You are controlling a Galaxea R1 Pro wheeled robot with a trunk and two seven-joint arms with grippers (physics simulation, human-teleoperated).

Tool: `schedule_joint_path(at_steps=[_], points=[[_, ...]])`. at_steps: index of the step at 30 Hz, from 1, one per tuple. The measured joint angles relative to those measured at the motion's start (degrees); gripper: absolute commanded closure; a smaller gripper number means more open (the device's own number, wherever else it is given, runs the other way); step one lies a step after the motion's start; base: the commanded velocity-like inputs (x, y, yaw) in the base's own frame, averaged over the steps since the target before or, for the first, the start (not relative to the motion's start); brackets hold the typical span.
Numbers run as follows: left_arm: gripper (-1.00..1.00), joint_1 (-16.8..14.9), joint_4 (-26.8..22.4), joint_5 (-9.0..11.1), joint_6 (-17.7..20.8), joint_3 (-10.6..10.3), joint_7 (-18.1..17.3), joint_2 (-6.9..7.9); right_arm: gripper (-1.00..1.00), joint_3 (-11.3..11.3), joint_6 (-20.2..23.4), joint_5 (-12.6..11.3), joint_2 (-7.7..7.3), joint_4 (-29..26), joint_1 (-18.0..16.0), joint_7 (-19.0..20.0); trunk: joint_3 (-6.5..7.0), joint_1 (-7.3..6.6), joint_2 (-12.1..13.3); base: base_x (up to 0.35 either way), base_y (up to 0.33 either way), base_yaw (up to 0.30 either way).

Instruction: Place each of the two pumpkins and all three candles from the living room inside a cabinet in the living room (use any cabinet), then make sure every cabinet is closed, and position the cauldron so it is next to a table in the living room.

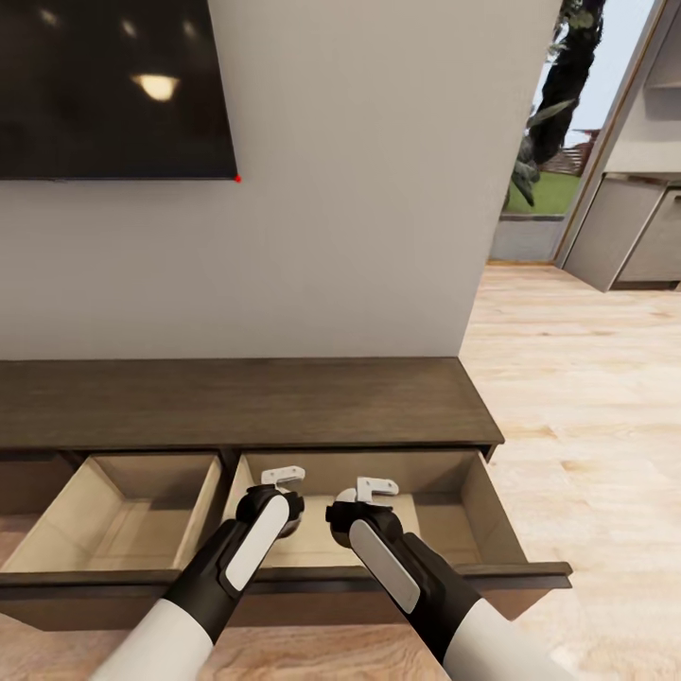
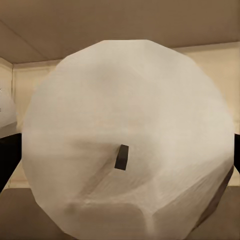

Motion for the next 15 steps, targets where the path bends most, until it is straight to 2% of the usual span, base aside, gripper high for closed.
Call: schedule_joint_path(at_steps=[15], points=[[1.0,0.0,-0.02,-0.4,0.88,0.01,0.19,-0.76,1.0,0.0,-0.66,0.22,-0.22,-0.24,0.05,0.3,-2.69,3.3,-6.02,0.0,0.0,0.0]])
